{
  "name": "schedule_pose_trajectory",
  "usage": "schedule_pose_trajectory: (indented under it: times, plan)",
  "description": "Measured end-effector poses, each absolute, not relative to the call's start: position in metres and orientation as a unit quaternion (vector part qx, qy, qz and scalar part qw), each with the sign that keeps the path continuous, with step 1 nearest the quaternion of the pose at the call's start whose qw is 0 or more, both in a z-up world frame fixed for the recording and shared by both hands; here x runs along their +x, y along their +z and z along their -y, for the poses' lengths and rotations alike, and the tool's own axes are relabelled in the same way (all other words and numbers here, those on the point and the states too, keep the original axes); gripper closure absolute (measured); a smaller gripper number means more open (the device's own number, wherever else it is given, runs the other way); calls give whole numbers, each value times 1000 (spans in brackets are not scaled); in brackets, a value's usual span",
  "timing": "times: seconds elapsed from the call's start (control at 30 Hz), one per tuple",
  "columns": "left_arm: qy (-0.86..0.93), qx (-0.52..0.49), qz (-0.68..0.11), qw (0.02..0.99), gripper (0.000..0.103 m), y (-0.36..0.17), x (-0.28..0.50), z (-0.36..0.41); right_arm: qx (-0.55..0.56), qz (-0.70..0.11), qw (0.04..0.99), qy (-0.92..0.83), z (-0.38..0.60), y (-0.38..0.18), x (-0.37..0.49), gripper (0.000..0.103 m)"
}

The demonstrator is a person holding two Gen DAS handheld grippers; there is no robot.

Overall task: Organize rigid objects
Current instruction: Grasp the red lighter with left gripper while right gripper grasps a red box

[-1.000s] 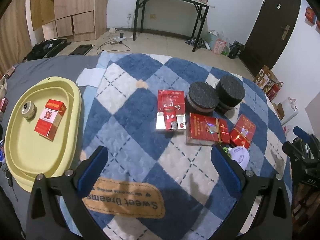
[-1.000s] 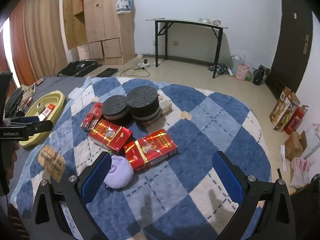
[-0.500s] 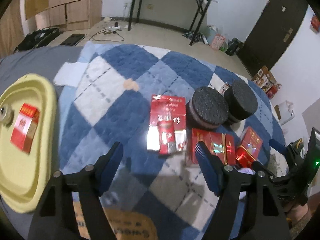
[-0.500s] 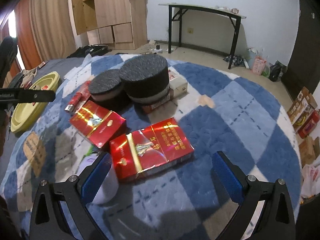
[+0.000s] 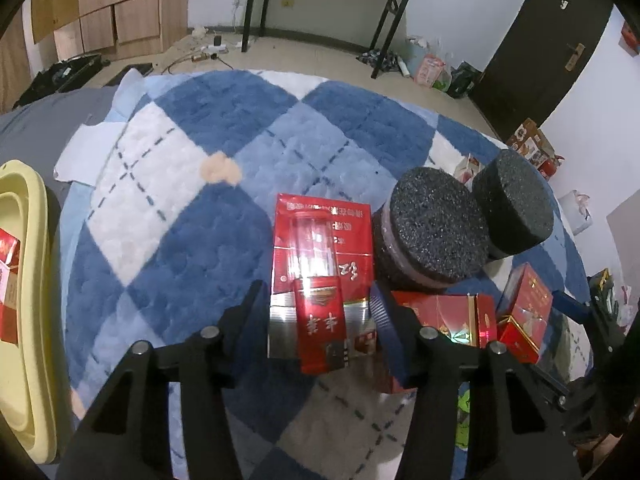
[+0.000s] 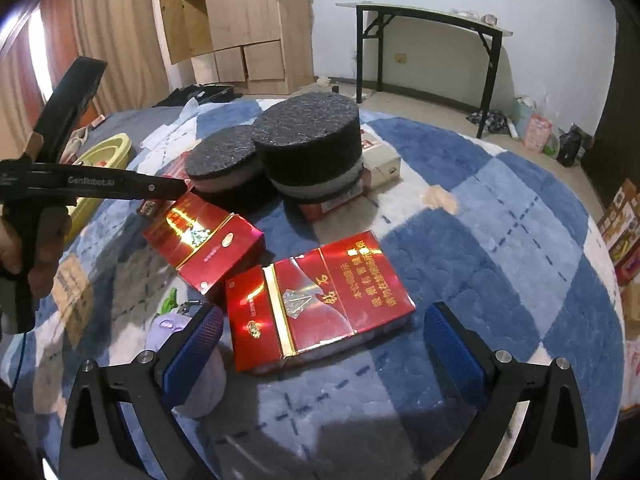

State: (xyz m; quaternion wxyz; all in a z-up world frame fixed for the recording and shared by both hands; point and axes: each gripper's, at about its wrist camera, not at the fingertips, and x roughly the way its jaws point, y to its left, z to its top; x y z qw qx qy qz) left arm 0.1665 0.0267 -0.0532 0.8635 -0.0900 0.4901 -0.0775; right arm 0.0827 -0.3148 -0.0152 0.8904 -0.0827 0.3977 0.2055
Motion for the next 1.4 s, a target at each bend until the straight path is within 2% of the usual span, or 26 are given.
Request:
schedule_pose_trajectory:
  times: [0.1, 0.37, 0.53, 0.6, 0.63, 0.67, 0.73, 0.8, 0.83, 0.87, 0.93, 1.1, 1.23, 1.3, 1.33, 1.37, 1.4]
  plan:
    - [-66, -104, -483, 867, 73, -51, 163, -36, -78, -399, 891, 202, 316, -18, 83, 0]
    - [-84, -96, -486, 865, 74, -52, 169, -40, -65, -389, 894, 211, 317, -27, 87, 1]
    - [-87, -111, -484, 864, 79, -52, 170, -46, -77, -382, 894, 221, 310, -31, 88, 8]
    - [-89, -121, -483, 863, 79, -48, 169, -51, -73, -377, 899, 213, 313, -28, 88, 27]
    - [-88, -118, -481, 864, 79, -45, 168, -52, -64, -369, 904, 205, 319, -22, 89, 40]
    - [-88, -117, -478, 866, 79, -43, 168, -53, -50, -366, 907, 201, 325, -17, 90, 46]
    - [-90, -114, -480, 865, 79, -40, 165, -53, -38, -369, 908, 196, 332, -12, 91, 47]
    - [-91, -107, -486, 862, 79, -42, 165, -51, -57, -387, 898, 203, 330, -19, 90, 41]
    - [-90, -103, -490, 861, 79, -44, 165, -49, -62, -391, 895, 208, 329, -22, 88, 25]
    - [-90, -102, -491, 861, 79, -45, 165, -48, -61, -391, 894, 212, 328, -23, 86, 14]
    - [-89, -107, -487, 862, 79, -45, 163, -47, -58, -393, 891, 219, 326, -24, 85, 1]
    - [-89, -124, -488, 859, 79, -46, 164, -51, -109, -385, 887, 232, 306, -26, 86, 0]
    - [-93, -124, -489, 858, 79, -47, 164, -52, -92, -386, 889, 229, 307, -28, 90, 1]
    - [-93, -120, -486, 860, 79, -46, 163, -50, -67, -390, 888, 234, 310, -32, 93, 11]
    - [-94, -122, -483, 862, 79, -45, 163, -50, -45, -398, 885, 239, 313, -34, 96, 32]
    - [-94, -123, -478, 865, 79, -43, 162, -50, -32, -401, 884, 239, 314, -34, 98, 41]
    - [-94, -123, -475, 866, 79, -42, 161, -49, -22, -401, 883, 241, 315, -34, 99, 46]
